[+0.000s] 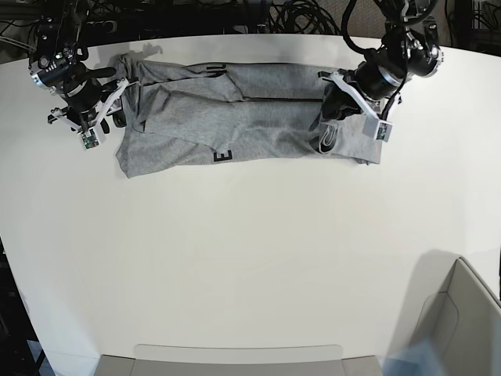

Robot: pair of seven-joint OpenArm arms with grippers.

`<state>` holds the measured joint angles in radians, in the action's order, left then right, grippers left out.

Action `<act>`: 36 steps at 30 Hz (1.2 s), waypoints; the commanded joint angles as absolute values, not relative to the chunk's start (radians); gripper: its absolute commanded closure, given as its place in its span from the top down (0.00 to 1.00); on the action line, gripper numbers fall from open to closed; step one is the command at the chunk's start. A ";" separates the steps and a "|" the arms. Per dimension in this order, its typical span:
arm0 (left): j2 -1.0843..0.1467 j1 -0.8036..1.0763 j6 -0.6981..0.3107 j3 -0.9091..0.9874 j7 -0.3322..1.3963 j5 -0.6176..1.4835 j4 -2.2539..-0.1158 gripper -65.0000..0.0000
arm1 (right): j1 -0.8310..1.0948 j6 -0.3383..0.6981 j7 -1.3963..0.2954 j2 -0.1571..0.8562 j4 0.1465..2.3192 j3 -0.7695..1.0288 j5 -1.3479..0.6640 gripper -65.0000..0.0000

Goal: Fold the T-shirt properly
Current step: 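Fold the strip end held by the left gripper toward the shirt's middle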

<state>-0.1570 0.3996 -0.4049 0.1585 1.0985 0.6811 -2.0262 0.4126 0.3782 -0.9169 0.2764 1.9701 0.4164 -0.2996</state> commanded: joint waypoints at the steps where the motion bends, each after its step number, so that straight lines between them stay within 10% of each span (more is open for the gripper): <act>1: -0.151 0.398 -0.407 0.142 1.072 0.699 -2.046 0.00 | 0.409 0.377 -0.898 0.288 1.991 0.421 -0.308 0.32; 19: -0.119 0.349 -0.263 0.002 1.020 0.694 -2.014 0.00 | 0.409 0.377 -0.898 0.288 1.991 0.421 -0.308 0.32; 26: -0.120 0.358 -0.262 -0.070 1.020 0.705 -2.034 0.35 | 0.409 0.377 -0.895 0.288 1.991 0.421 -0.308 0.32; 36: -0.104 0.358 -0.266 0.044 0.970 0.750 -2.026 0.07 | 0.407 0.377 -0.892 0.288 1.991 0.423 -0.309 0.32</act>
